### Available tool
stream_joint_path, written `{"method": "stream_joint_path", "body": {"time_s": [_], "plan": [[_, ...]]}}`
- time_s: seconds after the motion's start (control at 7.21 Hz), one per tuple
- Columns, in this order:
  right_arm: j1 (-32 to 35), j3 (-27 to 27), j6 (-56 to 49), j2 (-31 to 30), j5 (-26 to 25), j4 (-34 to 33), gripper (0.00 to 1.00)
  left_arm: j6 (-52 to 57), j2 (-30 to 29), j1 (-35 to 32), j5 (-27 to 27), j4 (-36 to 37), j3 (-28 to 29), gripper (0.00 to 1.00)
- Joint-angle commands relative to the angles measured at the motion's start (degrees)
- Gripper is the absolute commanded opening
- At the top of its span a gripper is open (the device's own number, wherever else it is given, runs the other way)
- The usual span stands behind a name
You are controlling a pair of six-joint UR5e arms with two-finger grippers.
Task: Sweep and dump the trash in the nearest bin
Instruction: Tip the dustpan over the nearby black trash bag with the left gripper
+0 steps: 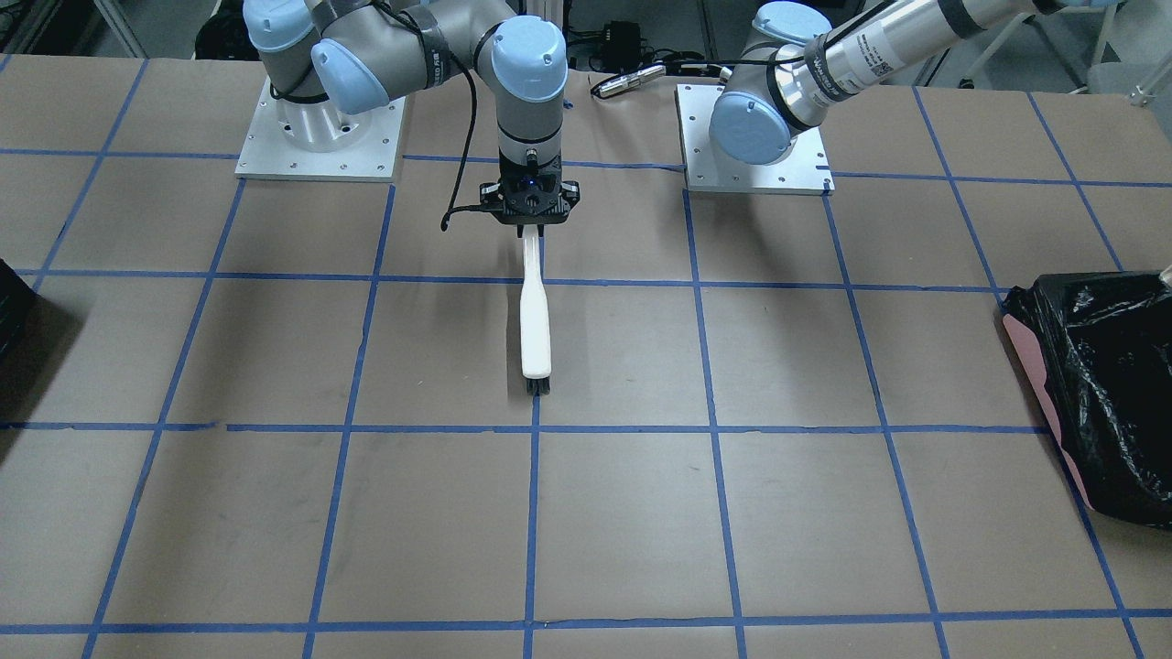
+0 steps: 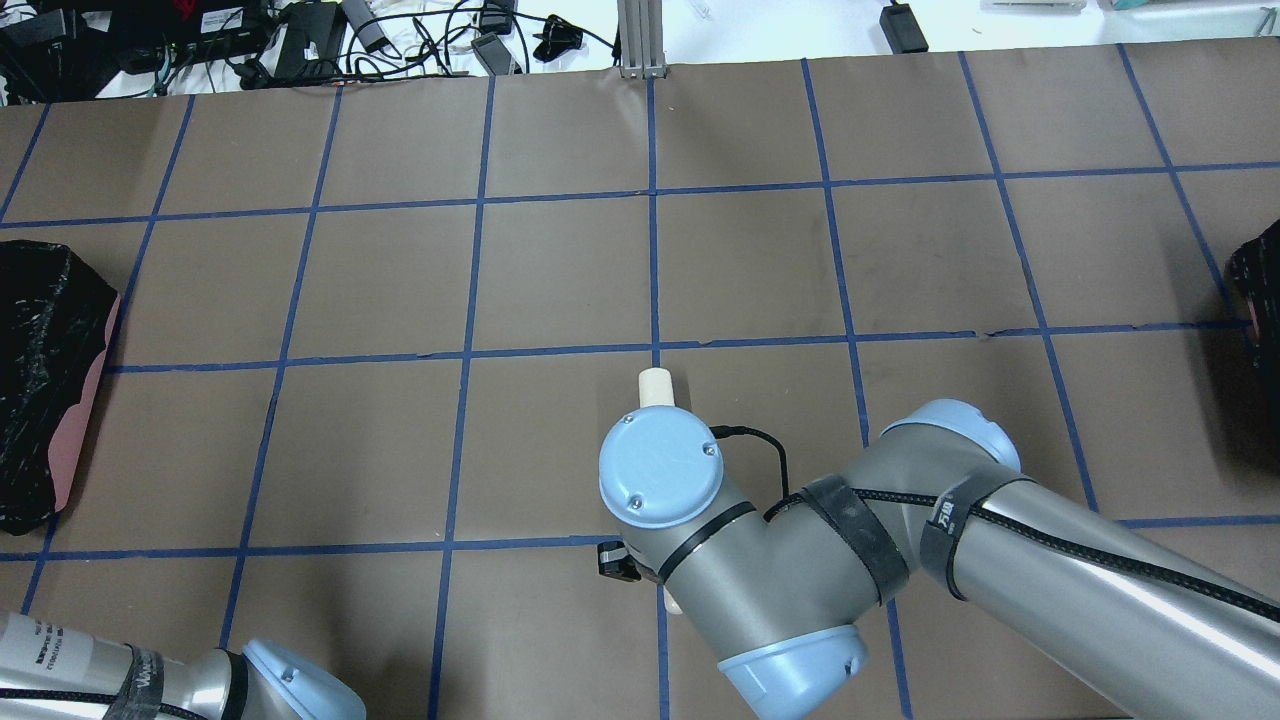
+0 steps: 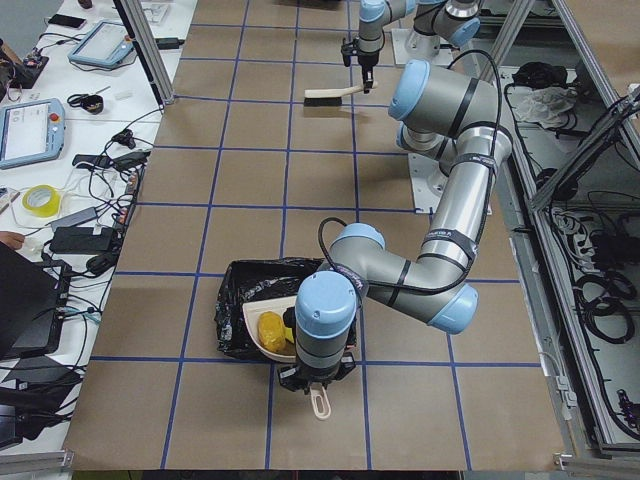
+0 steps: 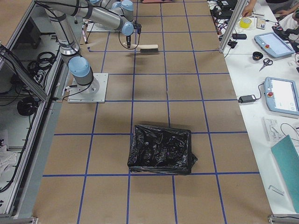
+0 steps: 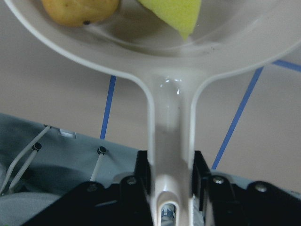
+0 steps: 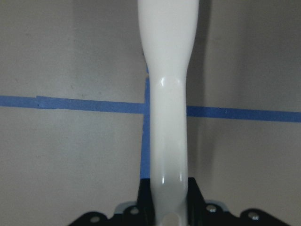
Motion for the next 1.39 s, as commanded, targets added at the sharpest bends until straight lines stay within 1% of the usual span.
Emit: {"method": "stream_joint_path", "body": {"time_s": [0.0, 0.14, 0.28, 0.42, 0.56, 0.69, 0.83, 0.97, 1.11, 1.25], "plan": [[-0.1, -0.1, 1.2, 0.1, 0.0, -0.1, 0.00, -0.4, 0.3, -1.0, 5.9, 5.4, -1.9, 0.00], [0.0, -0.1, 1.2, 0.1, 0.0, -0.1, 0.00, 0.1, 1.4, -3.7, 11.6, 8.4, -4.9, 0.00], [0.0, -0.2, 1.6, 0.1, 0.1, -0.1, 0.00, 3.0, 1.8, -6.1, 20.5, 16.4, -8.4, 0.00], [0.0, -0.3, 1.7, 0.1, 0.2, -0.1, 0.00, 8.5, 2.1, -6.4, 21.7, 21.8, -11.3, 0.00], [0.0, -0.4, 1.7, 0.0, 0.2, -0.1, 0.02, 9.8, 2.3, -6.6, 22.2, 26.6, -13.0, 0.00], [0.0, -0.4, 1.7, 0.0, 0.2, -0.1, 0.04, 14.8, 2.7, -6.8, 22.1, 31.7, -13.5, 0.00], [0.0, -0.4, 1.7, -0.1, 0.1, -0.1, 0.09, 16.0, 2.7, -6.9, 22.1, 34.5, -13.7, 0.00], [0.0, -0.4, 1.6, 0.0, 0.0, -0.4, 0.14, 16.4, 2.7, -7.0, 22.0, 36.0, -14.0, 0.00], [0.0, -0.4, 1.6, -0.1, 0.0, -1.0, 0.25, 16.4, 3.1, -7.1, 22.0, 36.3, -14.6, 0.00], [0.0, -0.4, 1.6, -0.1, 0.0, -1.0, 0.32, 16.5, 3.3, -7.1, 22.0, 36.3, -14.6, 0.00]]}}
